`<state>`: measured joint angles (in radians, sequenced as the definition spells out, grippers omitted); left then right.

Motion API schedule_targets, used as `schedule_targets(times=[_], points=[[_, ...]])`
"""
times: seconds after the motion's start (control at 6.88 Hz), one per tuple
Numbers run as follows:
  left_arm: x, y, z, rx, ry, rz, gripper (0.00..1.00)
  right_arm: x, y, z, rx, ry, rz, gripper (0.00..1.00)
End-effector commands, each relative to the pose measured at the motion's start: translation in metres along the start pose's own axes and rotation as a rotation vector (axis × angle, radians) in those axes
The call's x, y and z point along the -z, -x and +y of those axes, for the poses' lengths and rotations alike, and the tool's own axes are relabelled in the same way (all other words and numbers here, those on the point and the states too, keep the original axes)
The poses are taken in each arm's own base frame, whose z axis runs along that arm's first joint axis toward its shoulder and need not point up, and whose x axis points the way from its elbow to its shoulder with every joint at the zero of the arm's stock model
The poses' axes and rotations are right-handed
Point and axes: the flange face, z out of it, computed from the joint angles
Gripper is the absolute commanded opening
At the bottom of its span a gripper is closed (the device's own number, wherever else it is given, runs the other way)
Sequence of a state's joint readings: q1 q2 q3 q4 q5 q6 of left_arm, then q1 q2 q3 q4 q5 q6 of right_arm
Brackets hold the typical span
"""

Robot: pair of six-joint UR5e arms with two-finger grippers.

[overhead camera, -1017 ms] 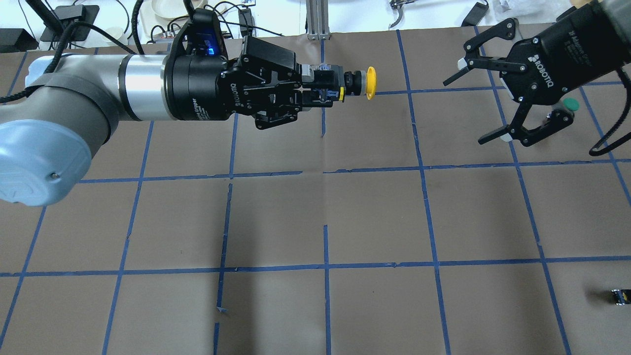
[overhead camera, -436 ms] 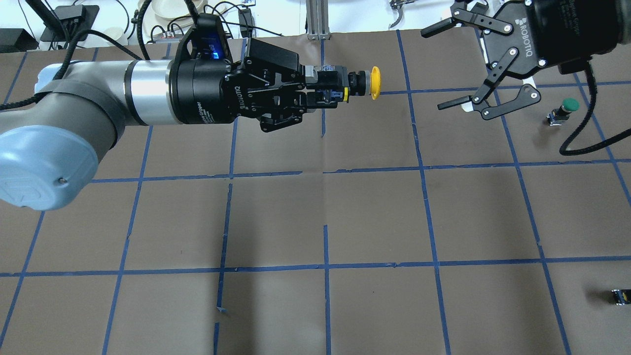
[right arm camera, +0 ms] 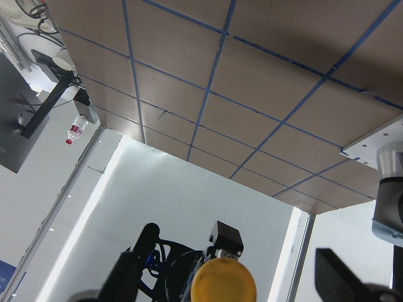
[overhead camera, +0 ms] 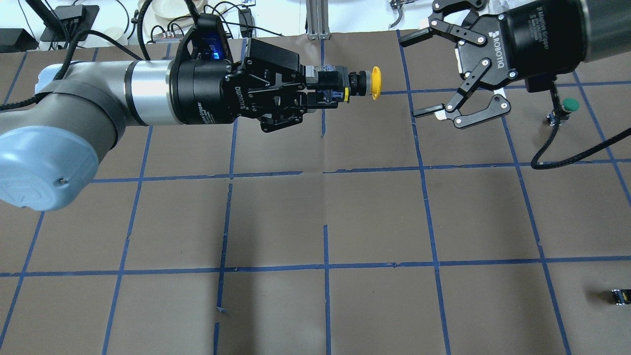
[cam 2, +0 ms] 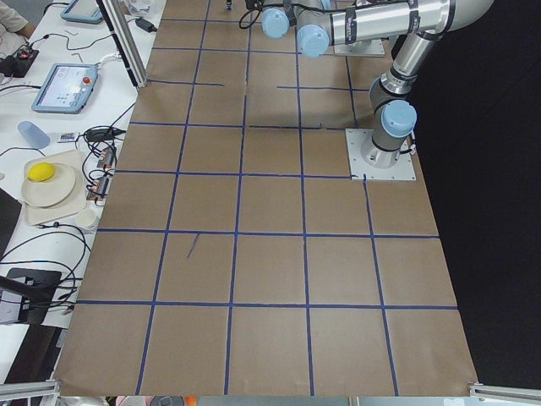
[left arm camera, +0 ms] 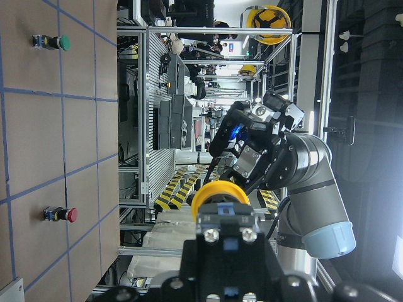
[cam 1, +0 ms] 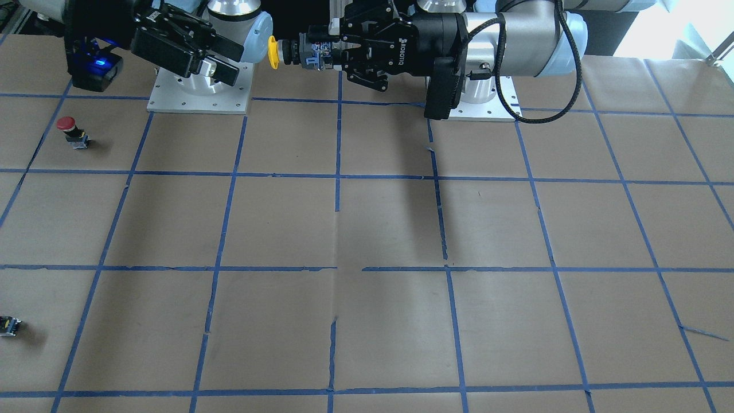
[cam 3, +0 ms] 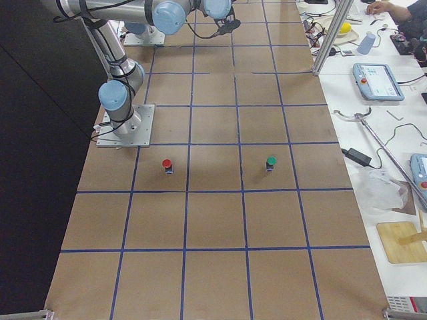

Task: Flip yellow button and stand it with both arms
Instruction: 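Hold the button up with the left gripper while the right gripper approaches its yellow cap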

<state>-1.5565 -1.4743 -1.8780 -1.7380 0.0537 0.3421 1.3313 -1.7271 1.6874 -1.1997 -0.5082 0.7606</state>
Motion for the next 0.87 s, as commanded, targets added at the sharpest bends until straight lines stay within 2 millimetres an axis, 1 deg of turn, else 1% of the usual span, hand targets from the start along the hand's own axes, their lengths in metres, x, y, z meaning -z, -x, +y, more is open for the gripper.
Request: schedule_targets(times=[0.0, 0.44, 0.73], points=[[-0.0002, -0.0002, 0.0008, -0.001, 0.000, 0.000, 0.02, -0.0188, -0.0047, 0.0050, -0.051, 0.024, 0.029, 0.99], [-0.0009, -0.0007, 0.0016, -0.002, 0.002, -0.002, 0.03, -0.0220, -0.0055, 0.0108, -0.070, 0.030, 0.033, 0.99], [-0.0009, -0.0007, 0.0016, -0.002, 0.002, -0.002, 0.03, -0.0232, 0.0005, 0.0108, -0.081, 0.080, -0.008, 0.99]])
